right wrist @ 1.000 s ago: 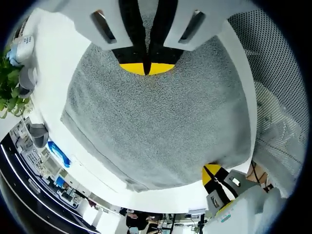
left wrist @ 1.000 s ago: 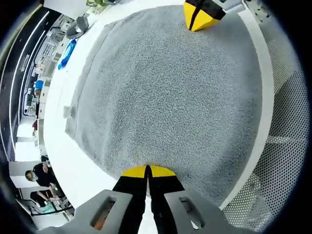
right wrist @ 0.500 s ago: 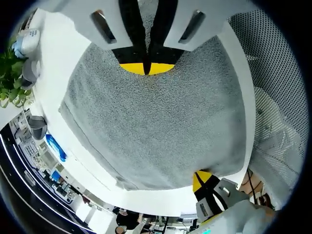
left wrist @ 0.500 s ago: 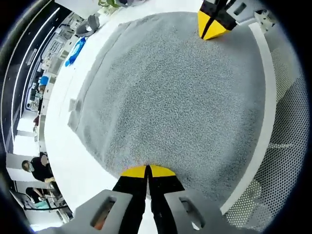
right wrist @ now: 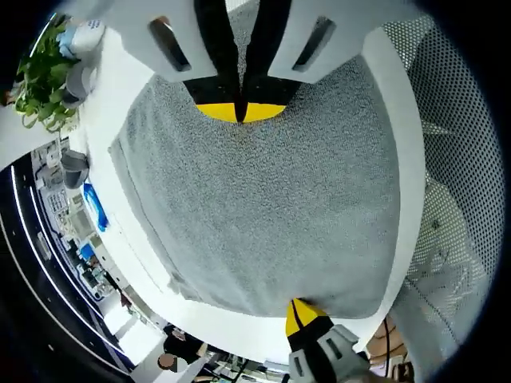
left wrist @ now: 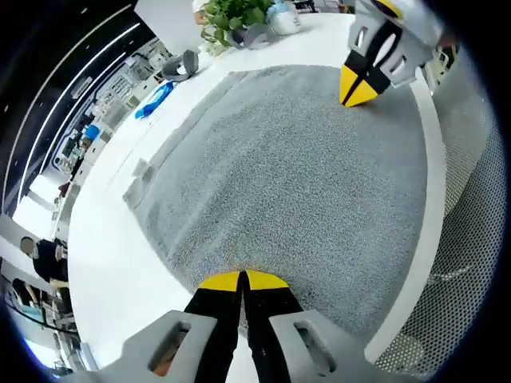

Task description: Fold the towel on the table until its edges align and the towel forms a compact rectangular stack.

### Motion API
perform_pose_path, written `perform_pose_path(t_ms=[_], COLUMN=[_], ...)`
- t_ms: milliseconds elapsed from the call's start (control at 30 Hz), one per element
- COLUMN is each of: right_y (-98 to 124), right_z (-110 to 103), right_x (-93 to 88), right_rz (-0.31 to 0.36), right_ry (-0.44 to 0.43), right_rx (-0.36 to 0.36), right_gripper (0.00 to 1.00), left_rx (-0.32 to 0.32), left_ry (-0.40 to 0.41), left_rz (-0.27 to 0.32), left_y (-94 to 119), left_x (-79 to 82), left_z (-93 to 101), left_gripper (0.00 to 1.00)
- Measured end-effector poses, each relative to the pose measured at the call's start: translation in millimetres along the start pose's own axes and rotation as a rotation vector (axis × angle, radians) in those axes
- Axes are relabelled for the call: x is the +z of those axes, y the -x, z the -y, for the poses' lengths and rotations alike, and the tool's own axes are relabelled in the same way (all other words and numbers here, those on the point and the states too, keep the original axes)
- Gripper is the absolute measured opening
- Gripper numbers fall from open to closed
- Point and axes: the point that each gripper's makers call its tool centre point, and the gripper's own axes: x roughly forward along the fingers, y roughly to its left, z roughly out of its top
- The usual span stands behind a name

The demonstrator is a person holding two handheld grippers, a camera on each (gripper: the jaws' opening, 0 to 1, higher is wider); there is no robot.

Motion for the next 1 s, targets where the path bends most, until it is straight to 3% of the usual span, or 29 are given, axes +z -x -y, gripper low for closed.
perform_pose_path(t_ms=[133,200,267,333,400,500,567,600,667,733,767,800,833,867,1000], right_y=[0.2,0.1,1.2,1.1,1.0,1.1,1.5,1.6,2.0,1.5,1.3,1.5,2.1,5.0,22.7], right_z=[0.9,0.9,0.4,-0.6,0.3,2.6,3.1,2.8,1.8,0.3,-0.7,-0.8,-1.5,-1.9,-11.4], right_x=[1.0,1.3,2.0,4.5,4.0,3.5,2.7,3.1,3.6,6.7,8.5,8.9,10.6,15.0,47.7], right_rz=[-0.005,0.005,0.028,0.083,0.115,0.164,0.191,0.200,0.209,0.215,0.215,0.211,0.209,0.220,0.358], right_ry=[-0.005,-0.025,-0.062,-0.164,-0.295,-0.465,-0.535,-0.547,-0.527,-0.529,-0.509,-0.491,-0.483,-0.461,-0.348], right_rx=[0.003,0.009,0.020,0.033,0.070,0.121,0.145,0.155,0.168,0.167,0.168,0.168,0.172,0.178,0.239], right_gripper=[0.00,0.00,0.00,0.00,0.00,0.00,0.00,0.00,0.00,0.00,0.00,0.00,0.00,0.00,0.00], left_rx=[0.023,0.023,0.016,0.020,0.010,-0.169,-0.252,-0.331,-0.373,-0.293,-0.269,-0.271,-0.290,-0.304,-0.307], left_ry=[-0.128,-0.161,-0.133,-0.075,-0.082,-0.211,-0.258,-0.267,-0.340,-0.472,-0.501,-0.481,-0.450,-0.374,-0.374], left_rz=[-0.011,-0.025,-0.035,0.148,0.238,0.373,0.417,0.412,0.368,0.294,0.257,0.225,0.322,0.286,0.302], left_y=[-1.9,-2.1,-0.2,8.0,16.9,25.4,28.8,30.1,25.7,13.1,8.2,3.2,8.1,8.7,8.5], left_x=[2.1,2.5,6.4,41.2,64.1,91.5,99.6,98.9,91.5,78.6,72.2,63.7,77.6,72.1,71.6], left_z=[0.1,0.2,0.0,0.8,6.5,55.7,81.0,100.5,117.0,110.9,106.9,105.8,108.7,105.8,104.8], left_gripper=[0.01,0.01,0.01,0.01,0.01,0.01,0.01,0.01,0.01,0.01,0.01,0.01,0.01,0.01,0.01])
